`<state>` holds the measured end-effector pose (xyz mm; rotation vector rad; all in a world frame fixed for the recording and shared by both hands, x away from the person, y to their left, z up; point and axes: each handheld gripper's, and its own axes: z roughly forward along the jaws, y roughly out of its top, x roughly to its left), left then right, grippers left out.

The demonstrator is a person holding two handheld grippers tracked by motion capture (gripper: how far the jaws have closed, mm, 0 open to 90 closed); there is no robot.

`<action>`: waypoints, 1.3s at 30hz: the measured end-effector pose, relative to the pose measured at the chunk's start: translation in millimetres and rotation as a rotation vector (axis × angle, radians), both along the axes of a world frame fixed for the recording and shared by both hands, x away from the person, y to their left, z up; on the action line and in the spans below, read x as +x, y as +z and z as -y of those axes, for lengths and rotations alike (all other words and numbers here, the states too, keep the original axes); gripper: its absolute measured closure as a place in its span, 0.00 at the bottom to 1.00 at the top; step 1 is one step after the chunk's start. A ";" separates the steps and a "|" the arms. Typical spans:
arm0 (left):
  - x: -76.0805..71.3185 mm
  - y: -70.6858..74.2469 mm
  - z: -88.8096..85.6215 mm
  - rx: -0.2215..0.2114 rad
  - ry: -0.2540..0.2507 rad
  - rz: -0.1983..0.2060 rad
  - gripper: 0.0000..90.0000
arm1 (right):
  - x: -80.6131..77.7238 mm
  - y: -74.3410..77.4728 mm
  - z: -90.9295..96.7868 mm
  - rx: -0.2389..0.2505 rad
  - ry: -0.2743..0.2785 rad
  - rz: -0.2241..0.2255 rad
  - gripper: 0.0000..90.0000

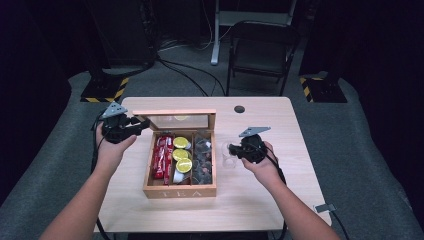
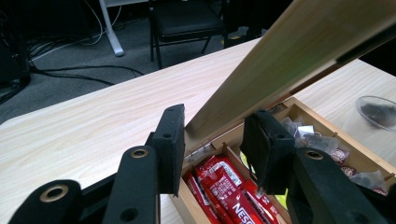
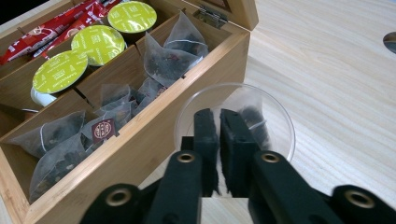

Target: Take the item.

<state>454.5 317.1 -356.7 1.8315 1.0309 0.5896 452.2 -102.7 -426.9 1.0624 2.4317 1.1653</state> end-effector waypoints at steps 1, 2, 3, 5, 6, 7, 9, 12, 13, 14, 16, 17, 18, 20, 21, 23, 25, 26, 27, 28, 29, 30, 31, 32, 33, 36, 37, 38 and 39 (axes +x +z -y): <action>0.0 0.0 0.0 0.000 0.000 0.000 0.66 | 0.2 -0.2 -0.2 0.001 0.000 -0.005 0.92; 0.0 0.0 0.0 0.000 0.000 0.000 0.66 | 0.3 -0.4 -0.3 -0.001 -0.001 -0.004 0.91; 0.0 0.0 0.0 0.001 -0.001 0.000 0.66 | 0.3 -0.4 -0.4 0.000 -0.002 -0.003 0.90; 0.0 0.0 -0.1 0.001 -0.001 0.000 0.66 | 0.3 -0.2 -0.4 -0.001 -0.004 -0.002 0.88; -0.1 0.0 -0.1 0.001 -0.001 0.000 0.66 | 0.0 0.1 -0.6 -0.003 -0.008 0.000 0.87; 0.0 -0.1 -0.1 0.000 -0.002 0.000 0.66 | -0.3 0.3 -0.6 -0.003 -0.011 0.000 0.86; -0.1 0.0 -0.1 0.000 -0.002 0.000 0.66 | -0.5 0.3 -0.9 -0.002 -0.012 0.004 0.81; -0.2 0.1 0.0 0.001 -0.001 -0.001 0.66 | -1.3 0.6 -2.0 0.000 -0.018 0.006 0.70; -0.2 0.1 0.0 0.002 -0.001 -0.001 0.66 | -2.2 1.1 -2.5 -0.002 -0.027 0.006 0.66; -0.2 0.1 0.0 0.001 -0.001 -0.001 0.66 | -2.3 1.4 -2.8 -0.002 -0.025 0.013 0.64; -0.3 0.1 0.1 0.002 0.000 -0.001 0.66 | -3.5 2.3 -3.2 0.002 -0.029 0.022 0.60; -0.3 0.1 0.0 0.003 -0.001 -0.002 0.66 | -3.7 2.9 -3.2 0.000 -0.029 0.024 0.59; -0.3 0.1 0.0 0.002 0.000 -0.002 0.66 | -4.5 3.5 -3.7 0.002 -0.038 0.029 0.58; -0.2 0.1 0.0 0.002 -0.001 -0.001 0.66 | -5.2 5.2 -3.9 0.004 -0.035 0.035 0.55; -0.2 0.1 0.0 0.002 -0.001 -0.001 0.66 | -5.7 6.3 -4.4 0.009 -0.036 0.037 0.53; -0.1 0.1 -0.1 0.002 -0.001 0.000 0.66 | -6.1 8.3 -5.2 0.005 -0.032 0.037 0.51; 0.2 0.0 -0.1 -0.001 -0.001 0.000 0.66 | -6.8 10.3 -6.8 0.004 -0.032 0.040 0.48; 0.2 0.0 -0.1 -0.002 0.000 0.000 0.66 | -7.2 11.9 -7.3 0.000 -0.027 0.051 0.46; 0.2 0.0 -0.1 -0.001 -0.001 0.001 0.66 | -7.6 13.3 -8.1 0.000 -0.024 0.056 0.44; 0.3 0.0 -0.2 0.000 -0.001 0.001 0.66 | -7.9 14.6 -9.1 0.005 -0.023 0.058 0.42; 0.3 0.1 -0.2 0.000 -0.001 0.001 0.66 | -8.0 16.1 -10.0 0.011 -0.020 0.062 0.39; 0.1 0.2 -0.2 0.001 -0.001 0.000 0.66 | -8.8 18.2 -11.4 0.032 -0.020 0.061 0.35; 0.1 0.2 -0.2 0.001 -0.001 0.000 0.66 | -8.7 19.3 -11.9 0.039 -0.010 0.068 0.33; 0.0 0.2 -0.1 0.000 -0.001 0.000 0.66 | -9.5 21.2 -13.3 0.043 -0.010 0.070 0.31; -0.1 0.2 0.0 0.000 0.000 0.000 0.66 | -10.1 23.0 -14.5 0.044 -0.007 0.080 0.30; -0.2 0.3 -0.1 0.000 -0.001 0.000 0.66 | -11.4 27.4 -17.9 0.039 0.000 0.091 0.25; -0.2 0.3 -0.1 0.000 0.000 0.000 0.66 | -11.7 28.7 -19.0 0.036 0.001 0.092 0.23; -0.2 0.3 0.0 0.001 0.000 0.000 0.66 | -12.2 29.7 -19.9 0.037 0.009 0.090 0.20; -0.3 0.4 0.0 0.001 0.000 0.001 0.66 | -12.5 30.7 -20.5 0.031 0.016 0.093 0.18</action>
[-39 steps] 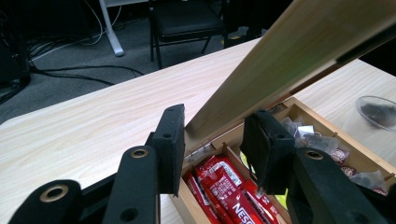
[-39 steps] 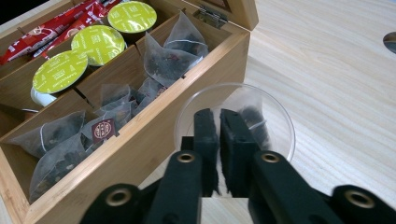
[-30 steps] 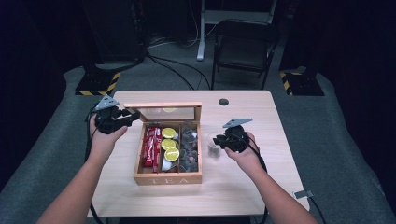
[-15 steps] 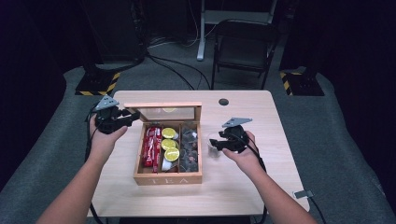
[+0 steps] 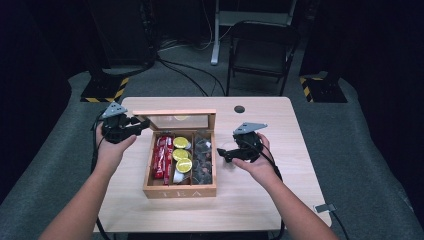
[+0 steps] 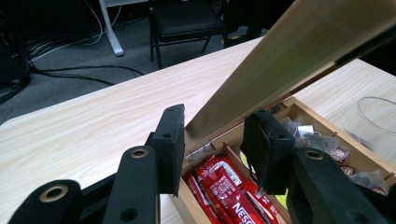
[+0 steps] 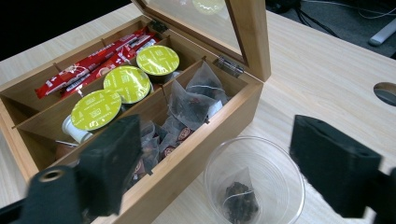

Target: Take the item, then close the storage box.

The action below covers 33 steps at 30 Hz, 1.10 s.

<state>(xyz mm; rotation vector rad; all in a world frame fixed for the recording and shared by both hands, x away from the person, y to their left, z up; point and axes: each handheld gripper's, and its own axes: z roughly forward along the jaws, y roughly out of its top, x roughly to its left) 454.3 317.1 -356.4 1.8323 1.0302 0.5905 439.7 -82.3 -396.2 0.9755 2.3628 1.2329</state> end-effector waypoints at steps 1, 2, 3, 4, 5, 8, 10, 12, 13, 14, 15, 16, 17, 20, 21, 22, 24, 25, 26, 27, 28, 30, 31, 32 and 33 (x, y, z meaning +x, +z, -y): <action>0.0 0.0 0.0 0.001 0.000 0.000 0.66 | 0.2 0.5 -0.6 -0.001 0.005 0.004 0.16; 0.0 0.1 -0.1 0.001 -0.001 0.000 0.66 | -0.5 1.6 -1.8 -0.001 0.007 0.006 0.16; 0.0 0.3 -0.3 0.002 -0.002 0.000 0.66 | -0.6 2.3 -2.0 -0.002 0.014 0.010 0.16; 0.0 0.2 -0.3 0.000 -0.001 0.000 0.66 | -1.0 3.4 -3.2 0.003 0.012 0.008 0.16; 0.1 0.1 -0.3 -0.002 -0.001 0.001 0.66 | -1.0 4.6 -4.7 0.007 0.014 0.013 0.17; 0.1 0.2 -0.3 -0.002 0.000 0.000 0.66 | -2.4 8.2 -7.1 0.004 0.014 0.011 0.22; 0.1 0.1 -0.4 -0.003 -0.001 0.000 0.65 | -1.9 10.7 -8.2 0.009 0.022 0.010 0.27; 0.0 0.2 -0.6 -0.003 -0.002 -0.002 0.65 | -0.9 13.2 -8.5 0.008 0.030 0.011 0.32; -0.1 0.2 -0.7 -0.004 -0.002 -0.002 0.65 | -0.7 14.4 -8.6 0.013 0.033 0.010 0.35; -0.2 0.2 -0.8 -0.005 -0.003 -0.002 0.65 | -0.9 16.1 -8.6 0.020 0.035 0.014 0.38; -0.2 0.2 -0.8 -0.005 -0.003 -0.002 0.65 | -0.7 17.3 -8.6 0.022 0.033 0.024 0.40; -0.3 0.2 -0.9 -0.005 -0.004 -0.003 0.65 | -0.8 18.2 -8.6 0.025 0.031 0.026 0.42; -0.4 0.2 -0.9 -0.007 -0.004 -0.003 0.65 | -0.3 19.4 -8.3 0.027 0.037 0.033 0.44; -0.9 0.6 -1.2 -0.010 -0.007 -0.001 0.65 | 0.0 23.0 -8.5 0.043 0.034 0.043 0.49; -1.0 1.0 -1.4 -0.010 -0.009 -0.004 0.65 | 0.5 24.1 -8.9 0.047 0.034 0.048 0.51; -1.1 1.1 -1.5 -0.009 -0.009 -0.003 0.65 | 0.1 25.3 -9.5 0.049 0.029 0.042 0.53; -1.2 1.1 -1.6 -0.010 -0.010 -0.003 0.65 | 0.5 27.1 -10.6 0.053 0.036 0.040 0.58; -1.3 1.0 -1.6 -0.011 -0.010 -0.003 0.65 | 1.2 27.7 -10.9 0.052 0.046 0.046 0.58; -1.4 1.1 -1.6 -0.009 -0.010 -0.003 0.65 | 0.6 28.7 -12.1 0.057 0.042 0.036 0.58; -1.4 1.1 -1.7 -0.009 -0.011 -0.003 0.65 | 1.5 29.7 -13.0 0.051 0.049 0.040 0.58; -1.6 1.0 -1.6 -0.013 -0.009 -0.005 0.65 | 1.2 30.4 -13.9 0.053 0.046 0.034 0.57; -1.8 0.9 -1.5 -0.013 -0.009 -0.005 0.65 | 2.5 32.1 -15.6 0.044 0.054 0.047 0.57; -1.7 0.7 -1.3 -0.015 -0.007 -0.002 0.65 | 2.3 32.7 -16.7 0.044 0.045 0.042 0.57; -1.9 0.7 -1.4 -0.015 -0.006 -0.003 0.65 | 3.3 33.2 -17.7 0.044 0.045 0.050 0.57; -1.9 0.6 -1.6 -0.013 -0.009 -0.001 0.65 | 3.5 34.0 -18.4 0.043 0.042 0.049 0.57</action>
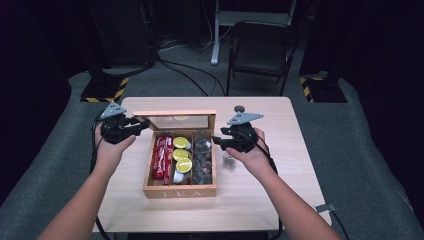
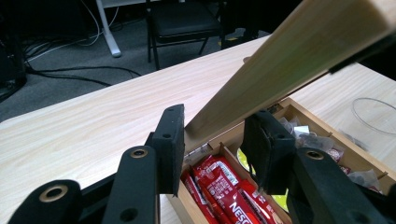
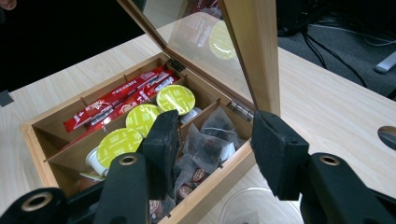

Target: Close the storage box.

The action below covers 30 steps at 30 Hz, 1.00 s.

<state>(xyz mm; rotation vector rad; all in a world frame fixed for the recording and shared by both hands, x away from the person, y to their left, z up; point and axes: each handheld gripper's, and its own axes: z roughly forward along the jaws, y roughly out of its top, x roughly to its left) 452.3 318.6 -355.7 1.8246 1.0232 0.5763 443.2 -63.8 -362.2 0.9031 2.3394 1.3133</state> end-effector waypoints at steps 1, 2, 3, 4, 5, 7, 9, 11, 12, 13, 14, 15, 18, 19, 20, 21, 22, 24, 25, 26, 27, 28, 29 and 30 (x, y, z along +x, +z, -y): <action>-0.2 0.0 -0.1 0.001 -0.001 0.000 0.65 | 1.2 0.6 -0.7 -0.003 0.005 0.010 0.57; -0.6 -0.2 -0.1 0.001 -0.001 0.001 0.65 | 1.3 1.2 -1.5 -0.004 0.001 0.013 0.58; -0.8 -0.2 -0.2 0.003 -0.002 0.000 0.65 | 2.3 1.9 -2.3 -0.005 0.001 0.022 0.58; -1.0 -0.2 -0.3 0.003 -0.003 0.000 0.65 | 3.0 2.6 -2.7 -0.003 0.000 0.024 0.59; -1.2 -0.3 -0.4 0.002 -0.004 0.001 0.65 | 4.1 3.3 -3.1 -0.004 0.003 0.025 0.60; -1.2 -0.3 -0.4 0.001 -0.004 0.001 0.65 | 5.3 4.7 -3.8 0.000 0.002 0.028 0.62; -1.2 -0.3 -0.4 0.001 -0.003 0.002 0.65 | 6.8 6.6 -4.2 -0.001 0.005 0.042 0.63; -1.6 -0.3 -0.5 0.001 -0.004 0.002 0.65 | 7.6 8.7 -4.9 0.006 -0.005 0.044 0.64; -1.9 -0.4 -0.8 0.002 -0.007 0.000 0.65 | 8.7 9.5 -4.8 0.008 -0.004 0.052 0.65; -2.1 -0.5 -0.9 0.001 -0.008 -0.001 0.65 | 9.5 10.3 -5.1 0.011 -0.009 0.053 0.65; -2.2 -0.7 -1.0 0.000 -0.009 0.000 0.65 | 11.0 10.9 -5.3 0.011 -0.007 0.058 0.65; -2.4 -1.0 -1.1 -0.002 -0.009 0.001 0.65 | 11.9 11.0 -5.4 0.010 -0.006 0.058 0.65; -3.3 -1.1 -1.5 -0.001 -0.012 -0.003 0.65 | 14.2 12.4 -6.8 0.005 -0.005 0.058 0.65; -3.7 -1.3 -1.5 0.000 -0.012 -0.001 0.65 | 14.8 12.8 -7.8 0.008 -0.013 0.063 0.65; -4.2 -1.4 -1.5 0.000 -0.013 0.000 0.65 | 15.0 13.3 -8.5 0.011 -0.018 0.065 0.65; -4.8 -1.2 -1.4 0.000 -0.015 0.001 0.65 | 15.6 13.9 -9.0 0.013 -0.016 0.069 0.65; -5.3 -1.0 -1.5 0.001 -0.016 0.004 0.65 | 15.1 14.7 -10.0 0.018 -0.022 0.065 0.65; -6.9 0.0 -1.9 -0.001 -0.018 0.007 0.65 | 15.2 16.4 -10.6 0.020 -0.018 0.077 0.65; -7.7 0.4 -2.1 0.002 -0.021 0.010 0.65 | 14.8 17.4 -11.0 0.018 -0.017 0.078 0.65; -8.4 0.8 -2.3 0.005 -0.024 0.010 0.65 | 14.9 18.5 -11.3 0.016 -0.011 0.083 0.65; -9.0 1.1 -2.3 0.005 -0.026 0.007 0.65 | 14.3 19.3 -12.0 0.018 -0.014 0.085 0.65; -9.5 1.3 -2.3 0.004 -0.028 0.008 0.65 | 13.3 20.4 -12.4 0.020 -0.017 0.078 0.65; -9.9 1.5 -2.5 0.005 -0.031 0.007 0.65 | 12.8 21.3 -12.5 0.026 -0.017 0.082 0.65; -10.4 1.5 -2.3 0.003 -0.029 0.009 0.65 | 12.6 22.1 -12.1 0.022 -0.011 0.086 0.65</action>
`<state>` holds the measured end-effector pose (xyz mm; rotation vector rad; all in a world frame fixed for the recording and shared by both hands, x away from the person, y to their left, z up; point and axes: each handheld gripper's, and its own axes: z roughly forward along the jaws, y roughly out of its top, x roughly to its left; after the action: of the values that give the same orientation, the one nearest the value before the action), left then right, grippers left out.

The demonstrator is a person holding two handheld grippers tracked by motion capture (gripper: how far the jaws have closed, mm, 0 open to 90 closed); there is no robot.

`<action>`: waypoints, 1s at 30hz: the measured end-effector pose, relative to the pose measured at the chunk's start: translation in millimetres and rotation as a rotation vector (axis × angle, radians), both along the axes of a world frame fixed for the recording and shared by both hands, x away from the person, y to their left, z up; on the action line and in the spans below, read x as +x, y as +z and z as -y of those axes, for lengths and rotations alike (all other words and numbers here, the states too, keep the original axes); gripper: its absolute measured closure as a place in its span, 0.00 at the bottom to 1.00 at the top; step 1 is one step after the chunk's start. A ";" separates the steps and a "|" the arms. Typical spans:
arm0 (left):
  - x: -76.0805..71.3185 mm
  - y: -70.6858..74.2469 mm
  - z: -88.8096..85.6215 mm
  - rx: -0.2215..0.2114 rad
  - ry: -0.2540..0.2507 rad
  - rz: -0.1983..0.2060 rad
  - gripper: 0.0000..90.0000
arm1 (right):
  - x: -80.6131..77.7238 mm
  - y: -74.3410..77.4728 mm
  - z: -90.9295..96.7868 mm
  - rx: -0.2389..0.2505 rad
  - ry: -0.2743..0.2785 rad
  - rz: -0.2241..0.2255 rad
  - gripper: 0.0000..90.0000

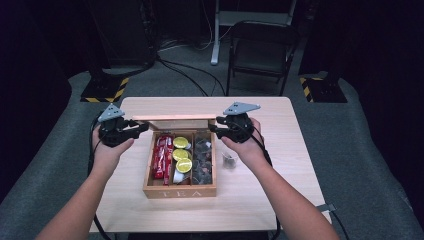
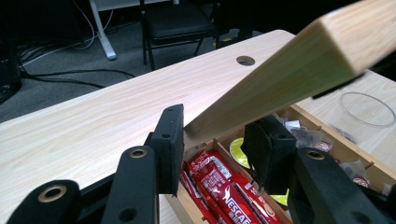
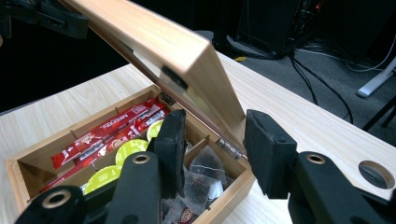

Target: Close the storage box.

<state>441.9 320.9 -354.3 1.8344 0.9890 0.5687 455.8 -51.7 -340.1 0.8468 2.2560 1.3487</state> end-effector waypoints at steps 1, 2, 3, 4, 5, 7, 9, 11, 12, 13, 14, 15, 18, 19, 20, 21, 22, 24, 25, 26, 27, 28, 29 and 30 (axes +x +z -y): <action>-0.4 0.0 0.1 -0.003 0.001 0.003 0.65 | 0.2 0.7 -0.5 0.005 0.000 0.010 0.65; -0.9 0.4 -0.1 0.000 -0.001 0.001 0.65 | -0.9 1.7 -0.6 0.004 -0.001 0.001 0.65; -1.9 1.0 -0.3 0.002 -0.004 0.003 0.65 | -1.3 2.6 -1.3 0.007 -0.004 0.003 0.65; -2.6 1.3 -0.3 0.002 -0.004 0.004 0.65 | -1.9 3.9 -1.4 0.007 -0.002 0.005 0.65; -3.8 2.0 -0.7 0.002 -0.007 0.004 0.65 | -1.6 4.8 -1.1 0.002 0.007 0.012 0.65; -6.4 3.3 -1.2 -0.007 -0.011 0.011 0.64 | -2.6 6.5 -1.7 0.009 0.007 0.021 0.65; -8.4 4.8 -2.2 -0.009 -0.017 0.012 0.64 | -4.1 7.8 -1.8 0.018 0.002 0.012 0.65; -10.3 6.1 -3.1 -0.009 -0.023 0.013 0.64 | -4.2 8.2 -1.2 0.015 0.011 0.020 0.66; -11.3 6.5 -3.4 -0.011 -0.026 0.012 0.64 | -5.2 8.5 -1.0 0.011 0.011 0.014 0.66; -12.6 7.0 -3.8 -0.012 -0.029 0.013 0.64 | -6.0 8.6 -1.6 0.016 0.005 0.010 0.66; -13.4 7.2 -3.9 -0.015 -0.030 0.014 0.64 | -6.3 9.1 -0.7 0.008 0.016 0.017 0.66; -14.4 7.8 -4.5 -0.017 -0.032 0.017 0.64 | -7.8 9.3 -1.9 0.022 0.001 0.005 0.66; -18.1 10.0 -5.6 -0.026 -0.036 0.026 0.65 | -8.4 10.0 -1.3 0.013 0.011 0.017 0.66; -19.3 10.7 -5.8 -0.029 -0.039 0.028 0.65 | -8.7 10.0 -1.0 0.010 0.016 0.020 0.66; -20.4 11.5 -6.3 -0.022 -0.042 0.032 0.65 | -9.5 10.3 -1.0 0.010 0.015 0.017 0.66; -21.6 12.4 -6.7 -0.021 -0.048 0.030 0.65 | -10.8 10.5 -1.1 0.014 0.009 0.012 0.66; -22.7 12.8 -6.6 -0.023 -0.047 0.032 0.65 | -10.9 10.5 -0.7 0.009 0.015 0.020 0.66; -25.7 13.7 -7.1 -0.021 -0.052 0.037 0.65 | -12.6 10.4 -0.8 0.010 0.014 0.013 0.66; -26.7 13.8 -7.2 -0.024 -0.053 0.038 0.65 | -13.2 10.1 -0.5 0.009 0.017 0.018 0.66; -28.2 14.0 -7.5 -0.021 -0.056 0.036 0.65 | -13.5 9.8 0.0 0.006 0.021 0.018 0.66; -29.6 13.8 -7.6 -0.024 -0.058 0.041 0.65 | -14.9 9.2 -0.2 0.012 0.016 0.011 0.66; -30.8 13.5 -7.8 -0.021 -0.059 0.040 0.65 | -16.0 8.8 -0.4 0.013 0.012 0.006 0.66; -31.8 13.4 -8.2 -0.016 -0.063 0.037 0.65 | -16.3 8.2 0.1 0.009 0.020 0.010 0.66; -33.0 12.6 -8.1 -0.017 -0.063 0.039 0.65 | -17.5 7.5 0.0 0.011 0.018 0.005 0.66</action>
<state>408.9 328.9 -341.7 1.8263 0.9048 0.5541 438.3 -51.7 -332.6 0.8281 2.2592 1.3706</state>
